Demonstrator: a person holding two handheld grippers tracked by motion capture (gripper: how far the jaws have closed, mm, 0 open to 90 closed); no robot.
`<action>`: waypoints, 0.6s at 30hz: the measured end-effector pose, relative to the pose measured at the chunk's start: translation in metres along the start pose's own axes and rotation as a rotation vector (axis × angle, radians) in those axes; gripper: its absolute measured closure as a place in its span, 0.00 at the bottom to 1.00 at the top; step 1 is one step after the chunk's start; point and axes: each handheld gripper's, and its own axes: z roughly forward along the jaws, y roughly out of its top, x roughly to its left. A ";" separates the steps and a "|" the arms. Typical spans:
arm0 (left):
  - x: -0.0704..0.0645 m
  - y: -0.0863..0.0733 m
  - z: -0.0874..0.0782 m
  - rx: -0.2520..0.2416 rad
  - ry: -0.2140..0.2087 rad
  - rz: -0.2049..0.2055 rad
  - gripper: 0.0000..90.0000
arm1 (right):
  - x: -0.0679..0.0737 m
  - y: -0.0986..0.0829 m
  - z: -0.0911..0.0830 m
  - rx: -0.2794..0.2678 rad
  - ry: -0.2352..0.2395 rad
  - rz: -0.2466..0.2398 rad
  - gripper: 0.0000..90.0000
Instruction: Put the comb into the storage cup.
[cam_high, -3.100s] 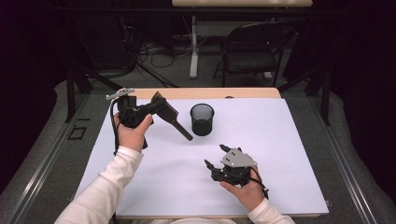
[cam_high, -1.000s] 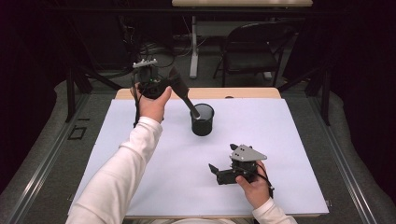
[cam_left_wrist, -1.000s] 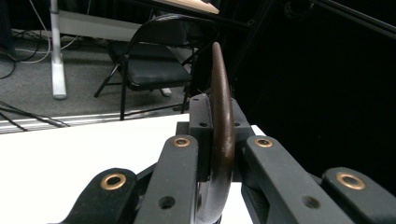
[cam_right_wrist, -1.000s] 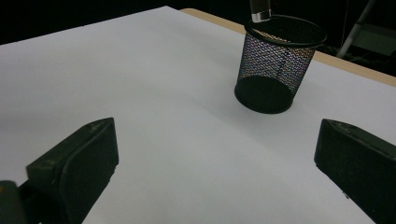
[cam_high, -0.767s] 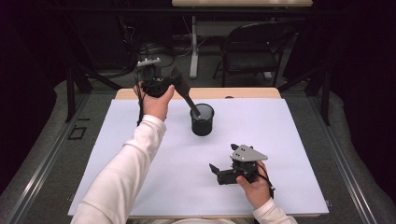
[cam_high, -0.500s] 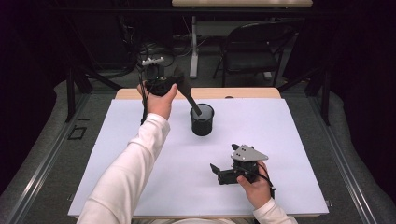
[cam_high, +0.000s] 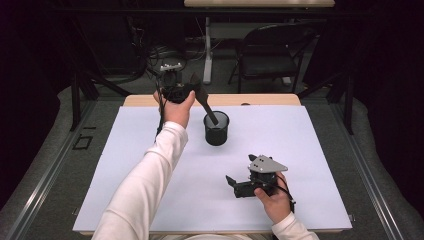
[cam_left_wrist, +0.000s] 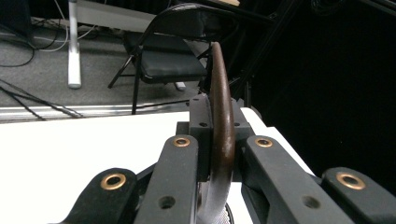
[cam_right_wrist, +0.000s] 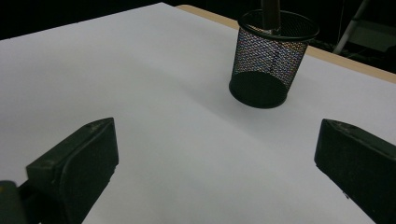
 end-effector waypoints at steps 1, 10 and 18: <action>0.000 -0.001 0.001 0.003 0.001 -0.001 0.96 | 0.000 0.000 0.000 0.000 0.000 0.002 0.00; 0.000 -0.006 0.009 0.022 0.010 -0.003 0.96 | -0.001 0.000 0.000 0.002 0.001 0.002 0.00; -0.001 -0.011 0.016 0.035 0.014 -0.005 0.96 | -0.002 0.000 -0.001 0.002 0.002 0.005 0.00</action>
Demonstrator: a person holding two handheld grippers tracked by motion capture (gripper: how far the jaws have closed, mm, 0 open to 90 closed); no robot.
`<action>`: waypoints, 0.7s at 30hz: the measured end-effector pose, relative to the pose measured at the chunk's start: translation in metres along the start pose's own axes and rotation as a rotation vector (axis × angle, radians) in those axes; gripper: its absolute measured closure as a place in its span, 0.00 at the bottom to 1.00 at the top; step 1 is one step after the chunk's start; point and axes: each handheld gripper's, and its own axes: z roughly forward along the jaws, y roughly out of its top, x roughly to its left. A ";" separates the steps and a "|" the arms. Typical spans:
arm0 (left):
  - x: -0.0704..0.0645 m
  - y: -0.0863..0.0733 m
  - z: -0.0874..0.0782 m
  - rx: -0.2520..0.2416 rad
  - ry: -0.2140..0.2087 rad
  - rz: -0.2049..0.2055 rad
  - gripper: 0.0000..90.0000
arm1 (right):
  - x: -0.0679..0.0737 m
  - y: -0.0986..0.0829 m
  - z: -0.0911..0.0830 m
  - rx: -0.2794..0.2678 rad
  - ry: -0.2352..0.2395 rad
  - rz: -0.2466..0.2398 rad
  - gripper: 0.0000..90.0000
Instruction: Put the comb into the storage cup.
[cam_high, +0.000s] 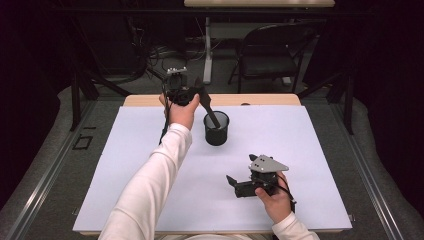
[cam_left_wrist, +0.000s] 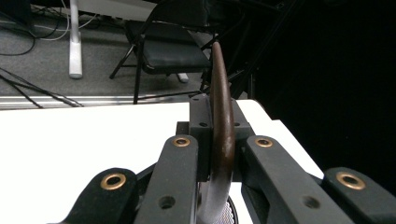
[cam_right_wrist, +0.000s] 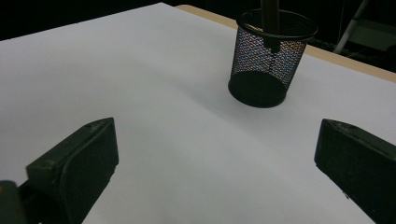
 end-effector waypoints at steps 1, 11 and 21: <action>0.000 -0.001 0.001 0.004 -0.001 -0.001 0.96 | 0.000 0.000 0.000 0.000 0.000 0.000 0.00; 0.003 -0.007 0.008 0.022 0.005 -0.011 0.96 | -0.001 0.000 0.000 0.001 0.002 0.004 0.00; -0.001 -0.012 0.015 0.040 0.000 -0.008 0.96 | -0.001 -0.001 0.000 0.004 0.006 0.007 0.00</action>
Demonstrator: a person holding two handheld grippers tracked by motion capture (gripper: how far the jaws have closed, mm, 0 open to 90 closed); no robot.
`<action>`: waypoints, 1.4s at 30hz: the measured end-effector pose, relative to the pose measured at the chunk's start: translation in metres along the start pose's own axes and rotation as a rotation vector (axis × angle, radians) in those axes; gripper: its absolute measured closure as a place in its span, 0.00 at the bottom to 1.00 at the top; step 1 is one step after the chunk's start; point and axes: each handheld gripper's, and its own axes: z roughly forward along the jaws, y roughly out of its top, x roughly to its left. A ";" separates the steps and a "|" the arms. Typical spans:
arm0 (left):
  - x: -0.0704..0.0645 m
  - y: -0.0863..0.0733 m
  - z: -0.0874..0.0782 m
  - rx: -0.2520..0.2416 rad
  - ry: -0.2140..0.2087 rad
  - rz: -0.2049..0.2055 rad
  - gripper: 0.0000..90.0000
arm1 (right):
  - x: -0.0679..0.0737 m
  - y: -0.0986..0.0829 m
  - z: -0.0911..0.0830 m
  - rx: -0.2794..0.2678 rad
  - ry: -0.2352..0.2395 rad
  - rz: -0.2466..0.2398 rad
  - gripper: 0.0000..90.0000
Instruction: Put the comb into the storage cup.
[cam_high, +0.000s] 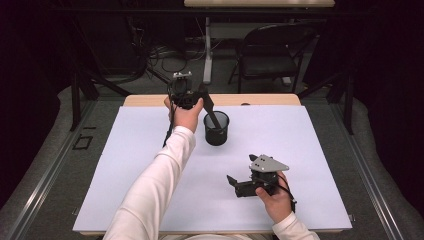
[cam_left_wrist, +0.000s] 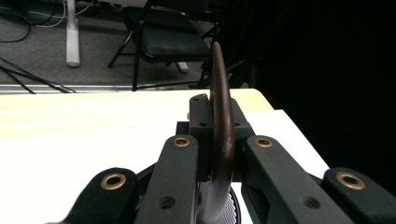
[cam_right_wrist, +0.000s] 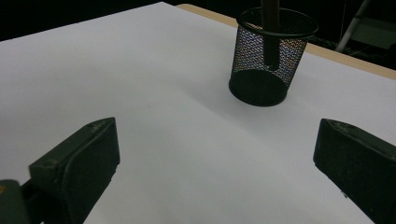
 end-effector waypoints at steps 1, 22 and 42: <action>0.000 0.000 0.001 0.003 0.002 0.004 0.96 | 0.000 0.000 0.000 0.001 0.002 0.004 0.00; 0.009 -0.017 0.016 0.036 0.003 -0.032 0.96 | -0.001 -0.002 0.002 0.009 0.003 0.001 0.02; 0.013 -0.021 0.019 0.040 -0.001 -0.050 0.96 | -0.001 -0.003 0.003 0.015 0.006 0.004 0.03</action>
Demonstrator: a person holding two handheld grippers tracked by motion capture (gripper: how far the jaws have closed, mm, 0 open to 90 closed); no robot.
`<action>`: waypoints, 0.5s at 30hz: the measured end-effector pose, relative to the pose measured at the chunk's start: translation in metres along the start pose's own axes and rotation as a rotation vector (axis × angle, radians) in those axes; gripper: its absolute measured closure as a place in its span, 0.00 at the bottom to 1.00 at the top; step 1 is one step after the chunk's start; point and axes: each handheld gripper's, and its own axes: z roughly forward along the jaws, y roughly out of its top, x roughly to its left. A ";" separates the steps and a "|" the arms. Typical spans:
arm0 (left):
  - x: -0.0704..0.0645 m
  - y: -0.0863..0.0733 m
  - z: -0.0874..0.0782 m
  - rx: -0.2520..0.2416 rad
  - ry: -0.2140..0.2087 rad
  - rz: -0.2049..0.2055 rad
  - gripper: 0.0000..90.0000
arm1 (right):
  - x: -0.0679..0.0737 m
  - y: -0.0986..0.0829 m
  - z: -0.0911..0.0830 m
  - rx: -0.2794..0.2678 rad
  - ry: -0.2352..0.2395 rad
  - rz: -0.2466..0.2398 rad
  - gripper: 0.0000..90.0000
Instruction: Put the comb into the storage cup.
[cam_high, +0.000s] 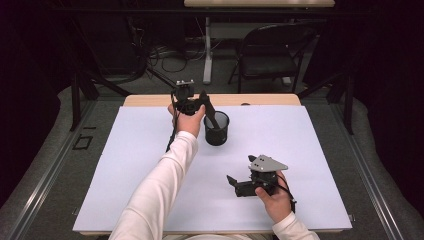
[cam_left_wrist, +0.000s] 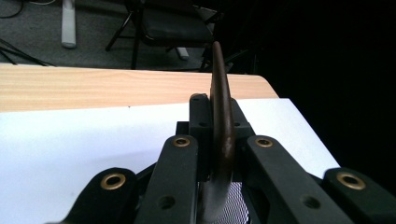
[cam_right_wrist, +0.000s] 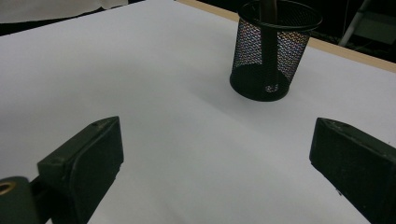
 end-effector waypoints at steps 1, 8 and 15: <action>0.001 0.000 0.000 0.000 0.002 -0.003 0.96 | 0.000 0.000 0.000 -0.001 -0.002 -0.002 0.03; 0.007 -0.001 -0.001 -0.005 0.013 -0.023 0.95 | 0.000 0.000 0.001 0.004 -0.002 -0.002 0.04; 0.012 -0.002 -0.002 -0.006 0.015 -0.046 0.95 | 0.000 -0.001 0.001 0.007 0.000 -0.003 0.04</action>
